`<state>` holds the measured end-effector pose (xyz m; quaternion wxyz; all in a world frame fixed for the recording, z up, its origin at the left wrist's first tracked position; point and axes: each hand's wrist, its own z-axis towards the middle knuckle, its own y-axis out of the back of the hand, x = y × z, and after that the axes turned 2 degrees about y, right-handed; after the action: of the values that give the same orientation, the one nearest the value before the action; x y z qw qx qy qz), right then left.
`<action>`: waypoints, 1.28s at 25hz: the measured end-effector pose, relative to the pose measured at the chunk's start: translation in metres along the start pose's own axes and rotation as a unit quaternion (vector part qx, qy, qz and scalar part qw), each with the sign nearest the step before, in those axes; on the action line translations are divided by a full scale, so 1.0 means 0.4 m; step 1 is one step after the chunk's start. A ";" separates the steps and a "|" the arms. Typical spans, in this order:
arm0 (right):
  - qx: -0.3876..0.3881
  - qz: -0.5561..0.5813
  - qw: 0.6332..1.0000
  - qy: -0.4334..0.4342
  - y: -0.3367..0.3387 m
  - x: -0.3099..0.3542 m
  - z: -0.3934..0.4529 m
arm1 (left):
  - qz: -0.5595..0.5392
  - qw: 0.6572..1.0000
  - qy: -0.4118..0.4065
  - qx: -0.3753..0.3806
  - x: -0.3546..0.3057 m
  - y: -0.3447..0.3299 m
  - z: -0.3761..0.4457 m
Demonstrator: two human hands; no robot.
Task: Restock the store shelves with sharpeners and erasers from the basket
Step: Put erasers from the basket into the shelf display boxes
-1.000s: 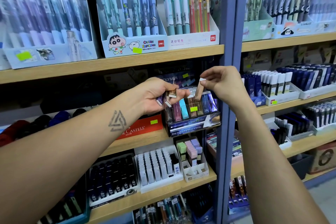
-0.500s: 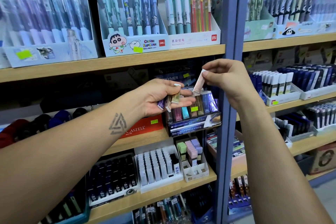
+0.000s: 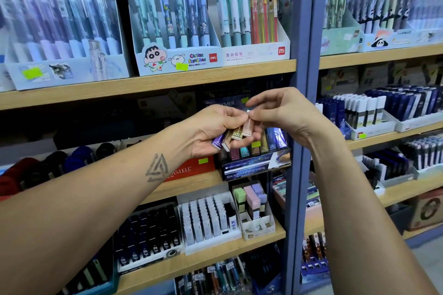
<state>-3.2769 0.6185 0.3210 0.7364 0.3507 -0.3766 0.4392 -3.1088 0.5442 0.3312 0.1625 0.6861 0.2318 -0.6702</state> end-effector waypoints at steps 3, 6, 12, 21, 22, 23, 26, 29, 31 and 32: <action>0.018 -0.019 0.999 -0.024 -0.009 0.000 0.001 | 0.038 0.999 -0.015 0.009 -0.003 -0.006 -0.001; -0.019 0.021 0.999 -0.034 -0.010 0.002 0.004 | 0.073 0.997 -0.020 0.020 -0.004 -0.013 0.007; -0.220 0.123 0.968 -0.003 0.012 -0.014 0.016 | 0.089 0.995 0.036 0.034 -0.003 -0.009 0.002; -0.183 -0.187 0.963 0.062 0.039 -0.066 0.023 | -0.014 0.990 -0.031 -0.137 -0.012 0.033 0.027; -0.178 -0.201 0.961 0.065 0.033 -0.069 0.024 | -0.016 0.990 -0.031 -0.136 -0.012 0.032 0.027; -0.172 -0.210 0.960 0.067 0.028 -0.069 0.024 | -0.018 0.990 -0.031 -0.134 -0.013 0.031 0.026; -0.145 -0.234 0.959 0.073 0.024 -0.062 0.027 | -0.020 0.991 -0.030 -0.131 -0.014 0.030 0.023; -0.119 -0.254 0.957 0.079 0.016 -0.058 0.028 | -0.021 0.991 -0.027 -0.132 -0.010 0.030 0.023; -0.107 -0.275 0.953 0.073 0.011 -0.059 0.026 | -0.022 0.991 -0.026 -0.133 -0.008 0.031 0.023; -0.109 -0.284 0.950 0.072 0.013 -0.061 0.026 | -0.021 0.991 -0.025 -0.133 -0.008 0.030 0.023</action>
<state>-3.2921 0.6025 0.3059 0.8895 0.3283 -0.2532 0.1921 -3.1101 0.5290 0.3328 0.2442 0.6363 0.3288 -0.6538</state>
